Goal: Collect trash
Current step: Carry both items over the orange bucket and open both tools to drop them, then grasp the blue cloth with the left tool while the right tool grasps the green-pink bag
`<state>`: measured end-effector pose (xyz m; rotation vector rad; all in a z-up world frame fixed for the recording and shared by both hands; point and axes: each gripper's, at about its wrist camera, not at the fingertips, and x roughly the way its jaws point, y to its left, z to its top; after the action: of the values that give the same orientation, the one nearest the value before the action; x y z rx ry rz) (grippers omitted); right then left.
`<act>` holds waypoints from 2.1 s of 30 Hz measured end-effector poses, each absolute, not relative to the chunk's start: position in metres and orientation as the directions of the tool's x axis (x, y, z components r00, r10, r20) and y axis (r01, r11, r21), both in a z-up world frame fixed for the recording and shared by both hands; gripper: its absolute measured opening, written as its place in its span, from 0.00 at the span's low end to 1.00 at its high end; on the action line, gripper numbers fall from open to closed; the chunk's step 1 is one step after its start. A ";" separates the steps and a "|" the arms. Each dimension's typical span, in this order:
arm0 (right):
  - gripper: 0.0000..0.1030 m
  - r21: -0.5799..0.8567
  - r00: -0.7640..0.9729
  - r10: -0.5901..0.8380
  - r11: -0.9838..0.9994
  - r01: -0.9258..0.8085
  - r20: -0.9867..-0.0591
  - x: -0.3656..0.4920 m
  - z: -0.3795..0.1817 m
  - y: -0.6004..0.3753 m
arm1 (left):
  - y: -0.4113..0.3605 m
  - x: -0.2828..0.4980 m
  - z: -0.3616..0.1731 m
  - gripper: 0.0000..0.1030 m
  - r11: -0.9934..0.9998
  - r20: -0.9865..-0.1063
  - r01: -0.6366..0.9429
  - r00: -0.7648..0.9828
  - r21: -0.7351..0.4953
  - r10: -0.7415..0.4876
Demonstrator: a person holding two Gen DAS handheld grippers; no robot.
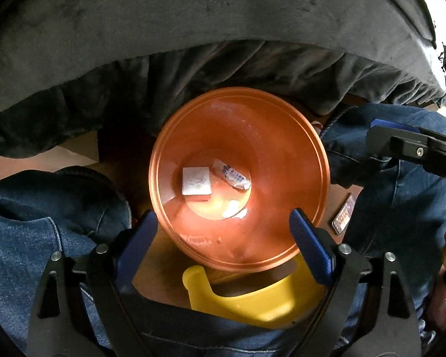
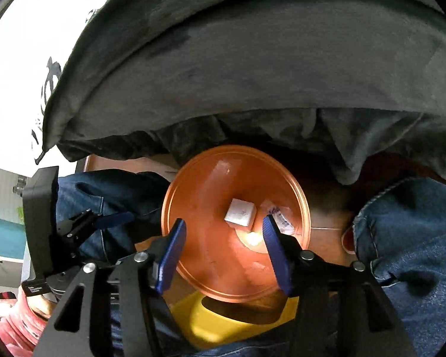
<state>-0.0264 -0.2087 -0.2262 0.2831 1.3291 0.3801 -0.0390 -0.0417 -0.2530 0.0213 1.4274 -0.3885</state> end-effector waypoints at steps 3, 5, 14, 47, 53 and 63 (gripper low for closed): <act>0.52 0.408 0.194 0.421 0.907 -0.105 -0.886 -0.026 -0.228 -0.209 | -0.044 -0.038 -0.255 0.85 0.938 -0.964 0.272 0.095 -0.214 -0.247; 0.53 0.409 0.195 0.422 0.906 -0.104 -0.885 -0.026 -0.228 -0.209 | -0.044 -0.038 -0.255 0.85 0.939 -0.964 0.268 0.096 -0.215 -0.248; 0.59 0.382 0.261 0.398 0.917 -0.114 -0.879 -0.027 -0.210 -0.217 | -0.041 -0.041 -0.241 0.85 0.941 -0.957 0.265 0.143 -0.210 -0.253; 0.83 0.305 0.585 0.323 0.943 -0.134 -0.744 -0.041 -0.114 -0.251 | -0.030 0.147 0.001 0.90 0.817 -0.581 0.139 0.637 -0.560 -0.507; 0.83 0.322 0.574 0.349 0.934 -0.154 -0.741 -0.042 -0.116 -0.245 | -0.049 0.225 -0.003 0.89 0.845 -0.654 0.059 0.605 -0.532 -0.454; 0.83 0.332 0.563 0.353 0.932 -0.144 -0.747 -0.038 -0.120 -0.252 | -0.044 0.229 -0.009 0.48 0.853 -0.665 0.034 0.611 -0.521 -0.430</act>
<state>-0.0379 -0.2517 -0.1197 0.2450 0.9296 0.2962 0.2294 -0.0441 -0.0095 -0.4942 0.8803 -0.2804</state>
